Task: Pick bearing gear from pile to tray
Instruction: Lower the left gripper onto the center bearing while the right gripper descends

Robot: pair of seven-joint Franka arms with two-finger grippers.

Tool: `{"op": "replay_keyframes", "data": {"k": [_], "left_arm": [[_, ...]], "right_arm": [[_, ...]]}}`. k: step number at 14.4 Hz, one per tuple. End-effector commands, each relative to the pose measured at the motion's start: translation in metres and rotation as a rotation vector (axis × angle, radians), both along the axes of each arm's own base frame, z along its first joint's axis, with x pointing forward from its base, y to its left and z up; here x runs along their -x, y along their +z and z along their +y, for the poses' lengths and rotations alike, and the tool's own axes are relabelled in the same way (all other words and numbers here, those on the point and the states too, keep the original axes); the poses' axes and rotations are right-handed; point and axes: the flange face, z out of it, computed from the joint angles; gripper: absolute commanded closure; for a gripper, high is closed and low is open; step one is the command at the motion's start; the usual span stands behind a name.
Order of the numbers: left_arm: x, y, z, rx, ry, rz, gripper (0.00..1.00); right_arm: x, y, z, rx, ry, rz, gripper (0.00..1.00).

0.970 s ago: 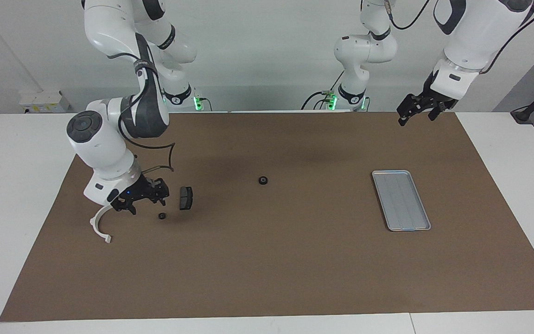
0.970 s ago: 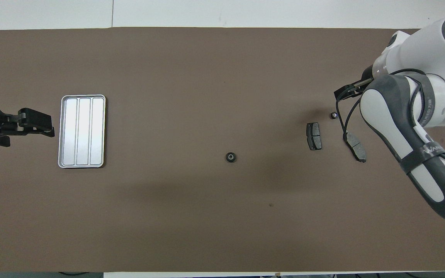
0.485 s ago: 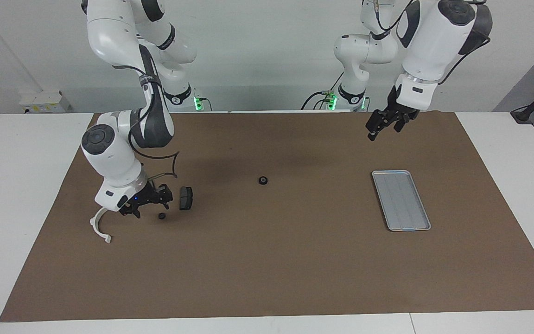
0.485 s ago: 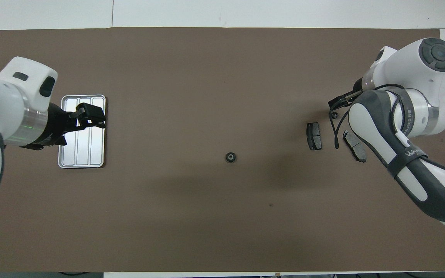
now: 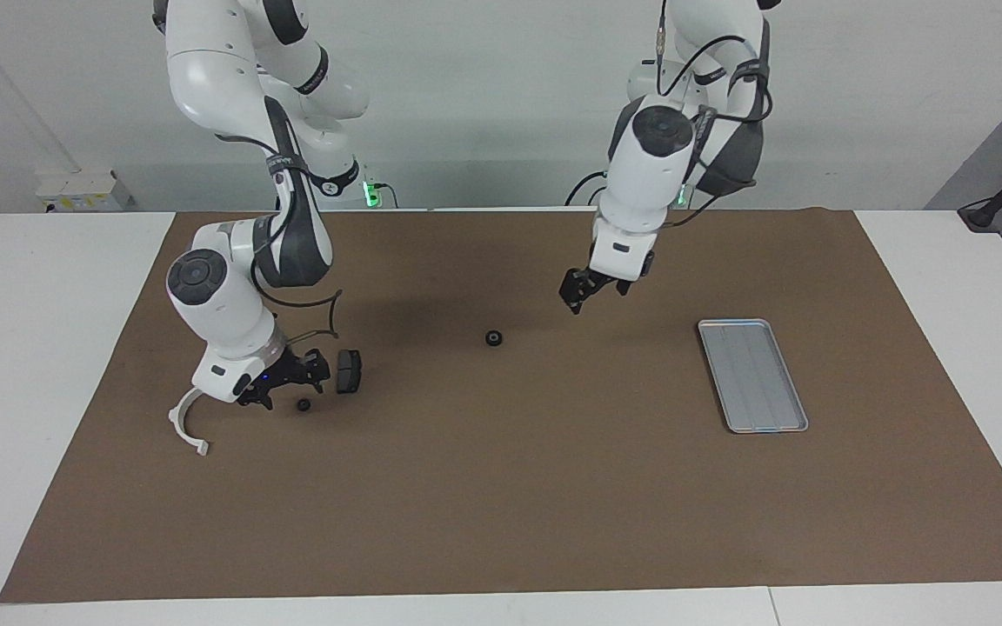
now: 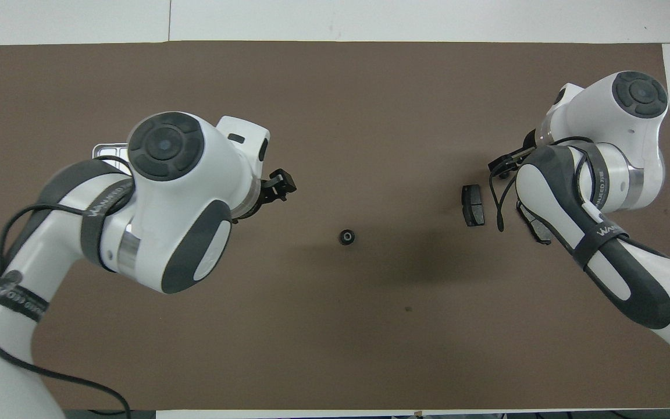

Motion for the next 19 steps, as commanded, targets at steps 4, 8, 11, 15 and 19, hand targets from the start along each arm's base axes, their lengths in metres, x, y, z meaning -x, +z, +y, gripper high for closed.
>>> {"op": "replay_keyframes", "data": {"k": [4,8,11,15,19], "left_arm": [[-0.015,-0.080,-0.093,0.011,0.050,-0.006,0.00],[0.003,-0.099,-0.119,0.030,0.015,-0.037,0.00],[0.032,-0.127,-0.124,0.002,-0.021,-0.010,0.00],[0.041,-0.136,-0.120,0.002,-0.020,-0.012,0.00],[0.039,-0.136,-0.121,0.024,-0.002,-0.036,0.00]], "right_arm": [[0.003,-0.012,-0.003,0.010,0.026,-0.001,0.08],[0.001,-0.025,-0.007,0.003,0.021,-0.009,0.10],[0.001,-0.028,-0.007,0.003,0.022,-0.005,0.10],[0.000,-0.038,-0.007,-0.002,0.020,-0.007,0.12],[0.000,-0.043,-0.006,-0.002,0.021,0.001,0.16]]}}
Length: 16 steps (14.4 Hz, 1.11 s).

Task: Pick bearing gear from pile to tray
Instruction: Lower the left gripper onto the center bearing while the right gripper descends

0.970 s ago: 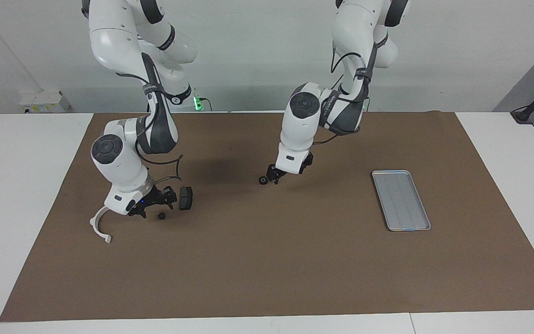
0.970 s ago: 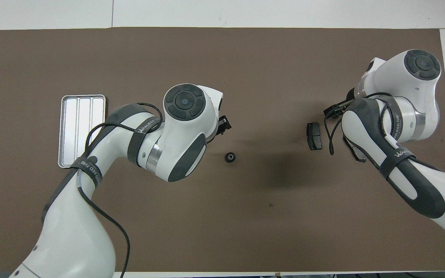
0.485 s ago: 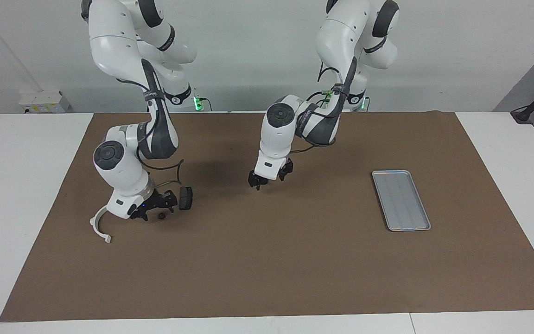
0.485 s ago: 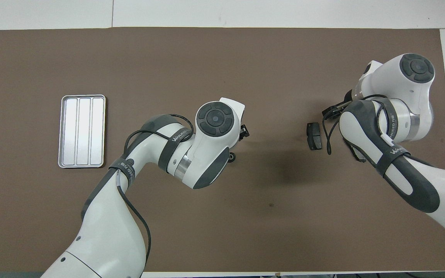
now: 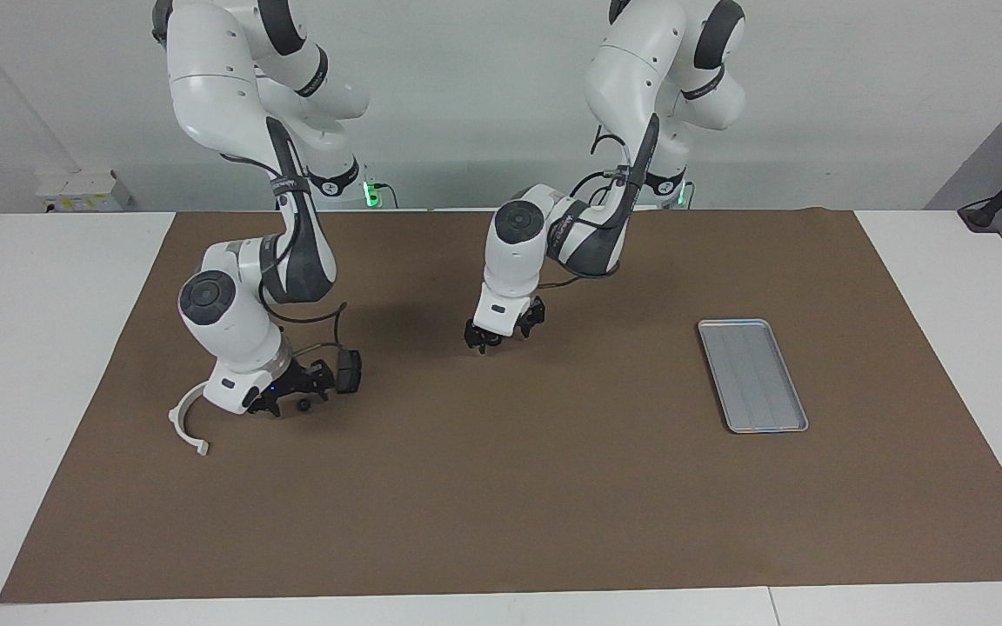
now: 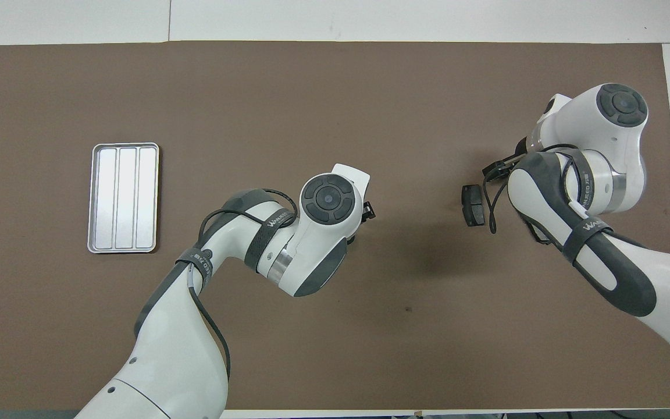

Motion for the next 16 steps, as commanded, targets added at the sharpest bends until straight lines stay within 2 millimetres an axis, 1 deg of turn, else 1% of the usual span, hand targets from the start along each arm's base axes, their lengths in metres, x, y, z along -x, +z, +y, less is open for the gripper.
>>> {"op": "replay_keyframes", "data": {"k": [1,3,4,6,7,9,11,12,13,14,15,16], "left_arm": [[0.005,0.003,0.002,0.018,0.034,-0.032,0.00],[0.021,0.003,-0.014,0.013,0.023,-0.026,0.00],[0.020,0.004,-0.014,0.012,0.024,-0.025,0.00],[0.025,0.000,-0.013,-0.010,0.019,-0.004,0.00],[0.026,0.000,-0.011,-0.025,0.019,0.011,0.00],[0.027,-0.001,-0.011,-0.030,0.017,0.015,0.00],[0.028,-0.004,-0.009,-0.031,0.019,0.017,0.00],[0.026,-0.003,-0.009,-0.025,0.019,0.011,0.00],[0.027,-0.004,-0.009,-0.026,0.021,0.011,0.00],[0.027,-0.005,-0.007,-0.028,0.022,0.013,0.00],[0.027,-0.006,-0.007,-0.028,0.022,0.013,0.02],[0.027,-0.006,-0.007,-0.027,0.022,0.012,0.07]], "right_arm": [[0.000,-0.006,-0.003,0.009,0.027,-0.012,0.18],[0.000,-0.007,-0.003,0.009,0.027,-0.011,0.23],[0.000,-0.008,-0.002,0.009,0.028,-0.009,0.28],[0.000,-0.008,0.000,0.008,0.031,-0.009,0.42],[0.000,-0.008,0.001,0.008,0.033,-0.009,0.49],[0.000,-0.009,0.001,0.017,0.039,-0.010,0.72],[-0.001,-0.008,0.001,0.024,0.043,-0.012,0.91],[-0.002,-0.005,0.002,0.025,0.044,-0.014,0.97],[-0.002,-0.004,0.002,0.026,0.044,-0.009,1.00],[-0.003,0.002,0.005,0.028,0.045,-0.011,1.00],[-0.004,0.012,0.006,0.032,0.044,-0.006,1.00],[-0.007,0.027,0.011,0.037,0.040,0.009,1.00]]}}
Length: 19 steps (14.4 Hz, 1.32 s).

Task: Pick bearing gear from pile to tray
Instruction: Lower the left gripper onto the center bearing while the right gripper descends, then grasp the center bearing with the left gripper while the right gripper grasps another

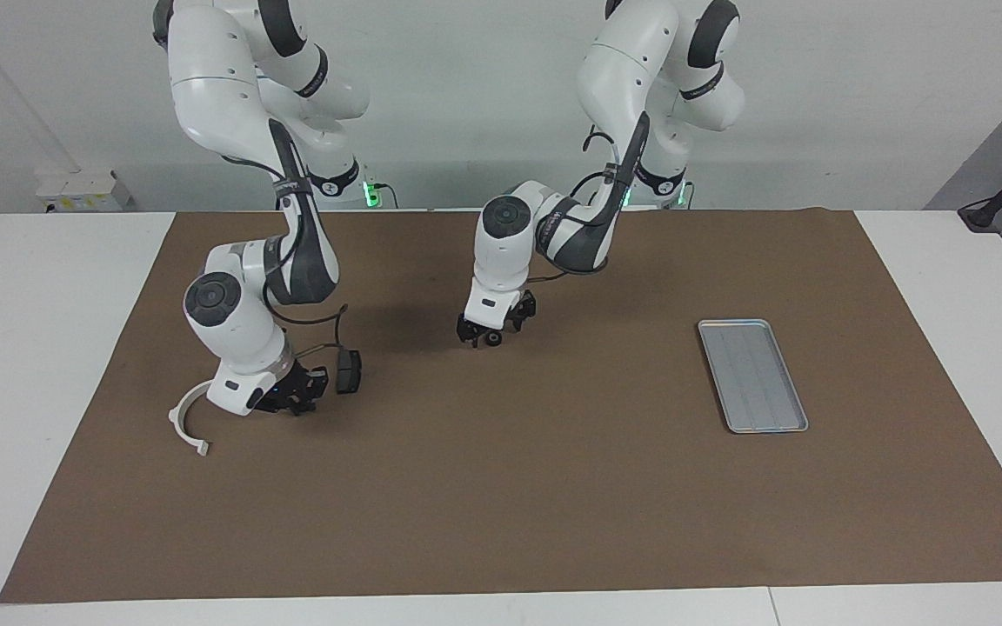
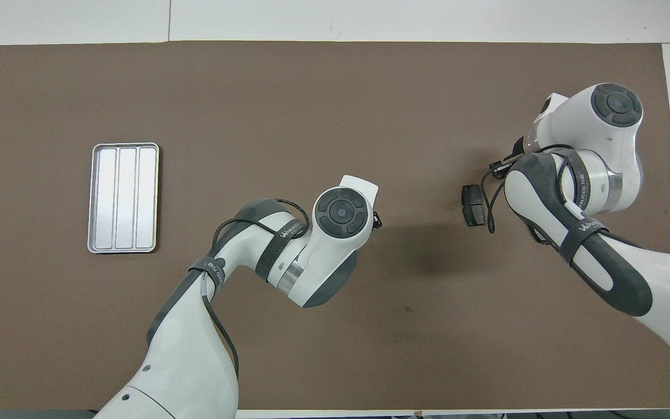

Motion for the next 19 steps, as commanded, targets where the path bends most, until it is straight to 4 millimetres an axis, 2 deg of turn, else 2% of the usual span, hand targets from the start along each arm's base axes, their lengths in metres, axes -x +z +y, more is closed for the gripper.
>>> {"op": "replay_keyframes", "data": {"k": [1,3,5,6,9,11,13,14,16,19], "left_arm": [[0.007,0.001,0.007,-0.011,0.012,-0.004,0.09],[0.008,0.000,0.007,-0.010,0.012,-0.005,0.16],[0.008,0.000,0.007,-0.009,0.014,-0.007,0.35],[0.007,0.002,0.007,-0.006,0.014,-0.010,0.44],[0.006,0.001,0.007,-0.004,0.020,-0.012,0.60],[0.007,0.000,0.008,-0.007,0.023,-0.011,0.76],[0.009,-0.001,0.007,-0.009,0.031,-0.010,0.96],[0.011,-0.001,0.005,-0.010,0.028,-0.009,1.00],[0.010,0.000,0.006,-0.015,0.029,-0.005,1.00],[-0.008,0.010,0.021,-0.062,0.049,0.003,1.00]], "right_arm": [[-0.006,0.040,0.016,0.034,-0.005,0.033,1.00],[-0.007,0.073,0.035,0.044,-0.017,0.031,1.00],[-0.002,0.105,0.056,0.039,-0.075,0.008,1.00],[0.004,0.121,0.079,0.039,-0.094,-0.009,1.00],[0.014,0.145,0.122,0.034,-0.144,-0.036,1.00],[0.017,0.151,0.140,0.032,-0.162,-0.041,1.00],[0.017,0.151,0.141,0.032,-0.167,-0.041,1.00],[0.017,0.151,0.141,0.033,-0.166,-0.038,1.00],[0.018,0.151,0.141,0.033,-0.166,-0.040,1.00],[0.018,0.149,0.138,0.035,-0.166,-0.036,1.00]]}}
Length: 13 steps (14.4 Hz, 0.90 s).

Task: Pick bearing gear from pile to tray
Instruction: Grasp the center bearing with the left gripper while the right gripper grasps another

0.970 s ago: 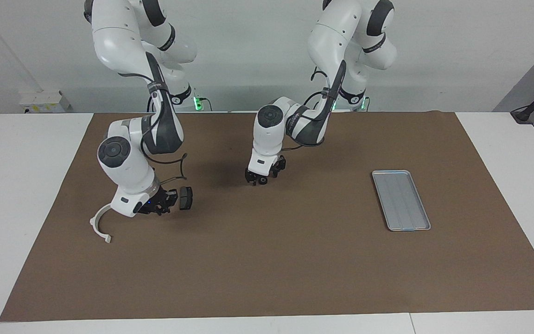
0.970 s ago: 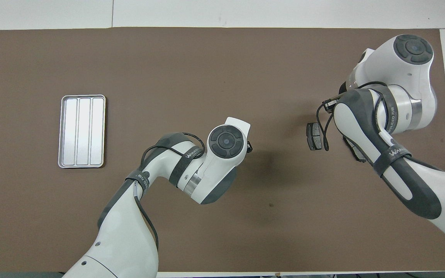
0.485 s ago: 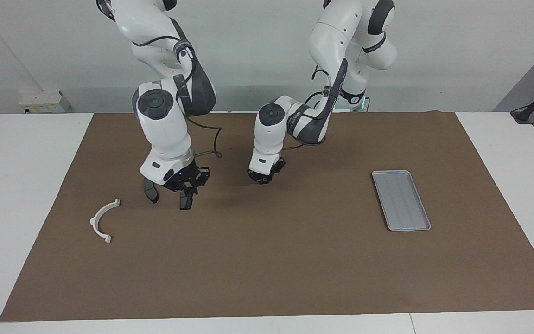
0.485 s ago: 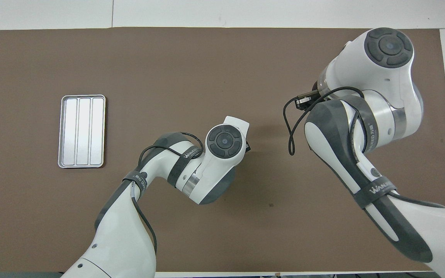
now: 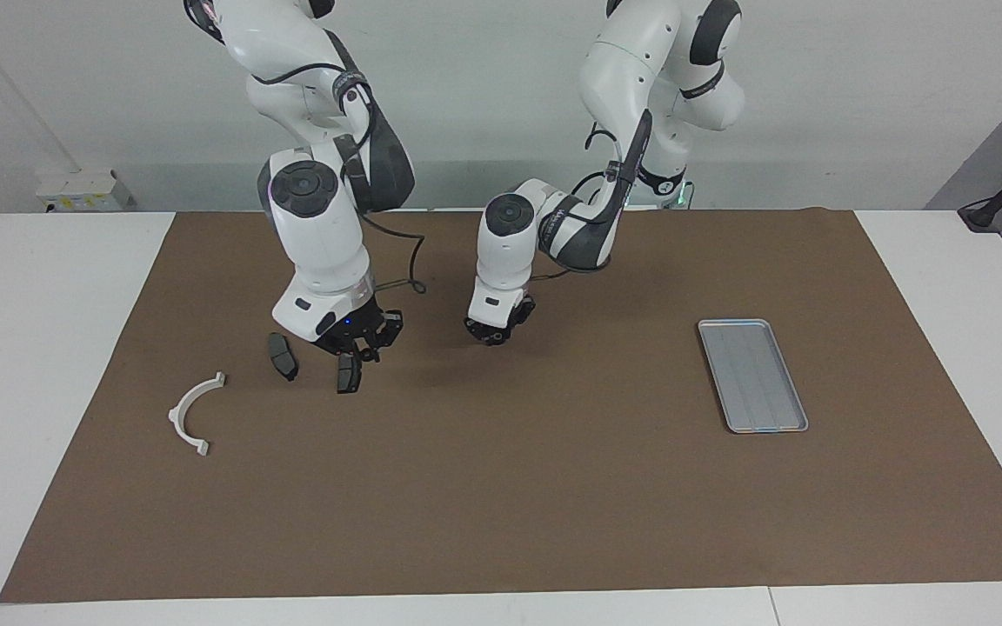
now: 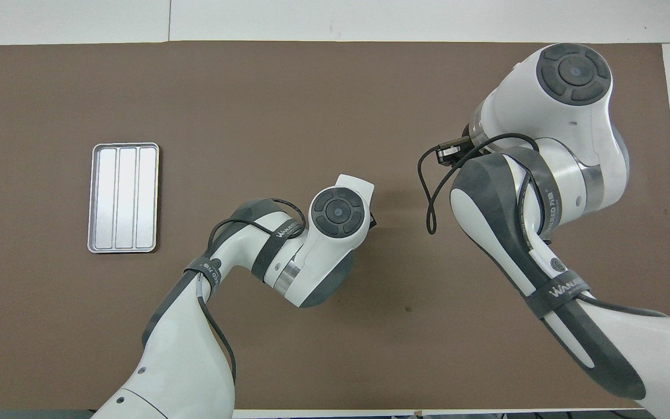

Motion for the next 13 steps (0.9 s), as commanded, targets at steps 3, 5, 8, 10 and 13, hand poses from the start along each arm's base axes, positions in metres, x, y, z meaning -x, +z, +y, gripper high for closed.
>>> {"op": "replay_keyframes", "data": {"k": [3,5,8,10,13], "left_arm": [[-0.030,0.042,0.045,-0.037,0.067,-0.032,1.00],[-0.045,0.075,0.083,-0.016,0.093,-0.056,1.00],[-0.054,0.092,0.149,-0.046,0.040,0.000,1.00],[-0.060,0.091,0.195,-0.047,-0.007,0.016,1.00],[-0.086,0.094,0.267,-0.037,-0.069,0.019,1.00]], "right_arm": [[0.000,-0.001,-0.004,0.003,-0.013,0.016,1.00],[0.001,-0.002,-0.002,0.002,-0.017,0.017,1.00],[0.012,0.001,0.031,-0.026,-0.083,0.023,1.00],[0.025,0.001,0.059,-0.032,-0.138,0.016,1.00],[0.044,-0.006,0.107,-0.041,-0.168,0.004,1.00]]}}
